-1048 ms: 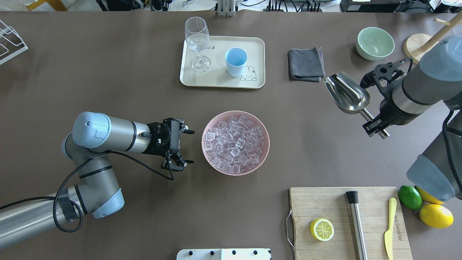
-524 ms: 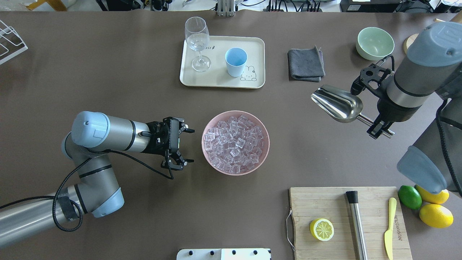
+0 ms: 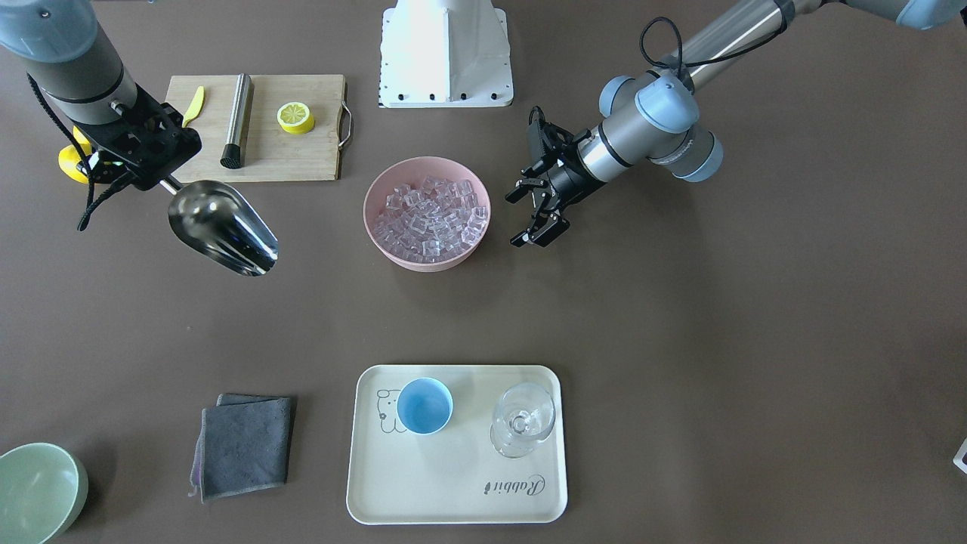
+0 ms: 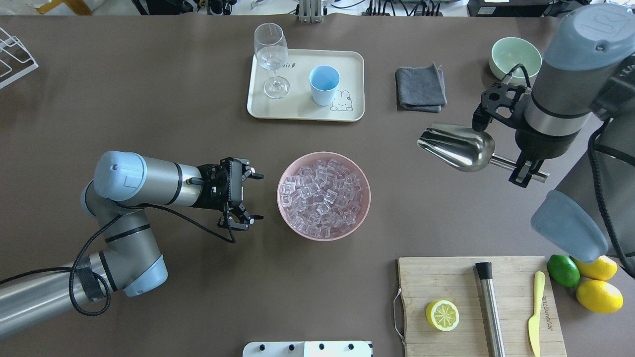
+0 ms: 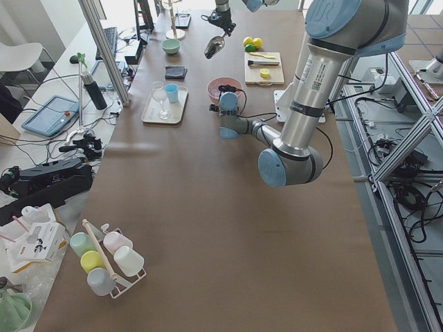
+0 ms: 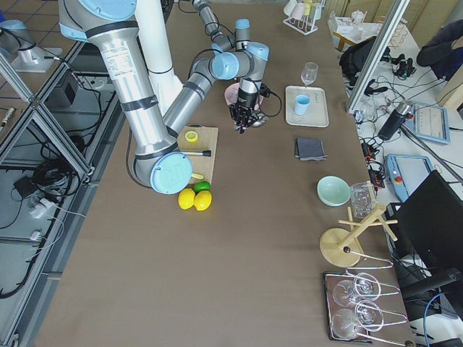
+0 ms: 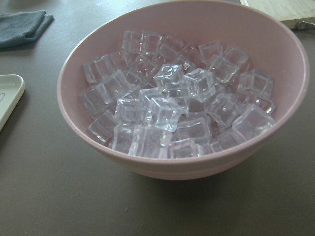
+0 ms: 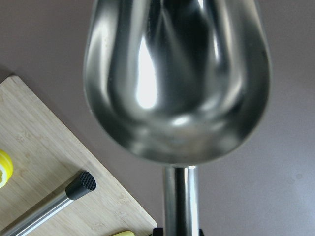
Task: Put ice in cup with scoop
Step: 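Lift the scoop with the right gripper and carry it toward the pink bowl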
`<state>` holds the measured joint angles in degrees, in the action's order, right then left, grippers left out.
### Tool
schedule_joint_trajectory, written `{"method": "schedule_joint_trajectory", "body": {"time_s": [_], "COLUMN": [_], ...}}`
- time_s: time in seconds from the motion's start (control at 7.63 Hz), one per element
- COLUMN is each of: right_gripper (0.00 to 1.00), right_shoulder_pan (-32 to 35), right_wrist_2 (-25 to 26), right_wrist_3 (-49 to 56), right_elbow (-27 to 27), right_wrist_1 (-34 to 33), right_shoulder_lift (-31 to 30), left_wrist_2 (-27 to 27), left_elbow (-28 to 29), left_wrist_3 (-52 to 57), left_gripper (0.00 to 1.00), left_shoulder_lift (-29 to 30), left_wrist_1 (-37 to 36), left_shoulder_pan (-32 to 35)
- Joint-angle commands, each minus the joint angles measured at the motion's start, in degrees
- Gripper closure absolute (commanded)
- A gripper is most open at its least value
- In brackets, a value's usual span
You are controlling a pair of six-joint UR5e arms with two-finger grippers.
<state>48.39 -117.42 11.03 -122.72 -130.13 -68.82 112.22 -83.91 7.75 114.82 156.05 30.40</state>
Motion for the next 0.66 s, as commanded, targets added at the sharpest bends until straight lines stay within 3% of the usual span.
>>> {"method": "schedule_joint_trajectory", "body": {"time_s": [0.0,0.13,0.39,0.52], "right_gripper": [1.00,1.00,1.00,1.00], "right_shoulder_pan": [-3.45,-4.78,-8.90,-10.75], "right_wrist_2": [5.24,6.14,7.03,7.47], "right_wrist_3": [1.98,2.07,2.07,2.07], "right_elbow": [0.11,0.37,0.46,0.63], "right_wrist_1": [-6.62,-11.50,-28.09,-32.43], "right_shoulder_lift": [5.87,9.63,19.47,21.42], "left_wrist_2": [0.19,-0.16,0.36,0.45], "left_elbow": [0.15,0.58,0.94,1.02], "left_wrist_3": [0.16,-0.02,-0.19,-0.19], "left_gripper": [0.02,0.02,0.02,0.02], "left_shoulder_lift": [-0.04,0.14,0.49,0.58], "left_wrist_1": [-0.75,-0.75,-0.75,-0.84], "left_shoulder_pan": [0.09,0.18,0.18,0.10]}}
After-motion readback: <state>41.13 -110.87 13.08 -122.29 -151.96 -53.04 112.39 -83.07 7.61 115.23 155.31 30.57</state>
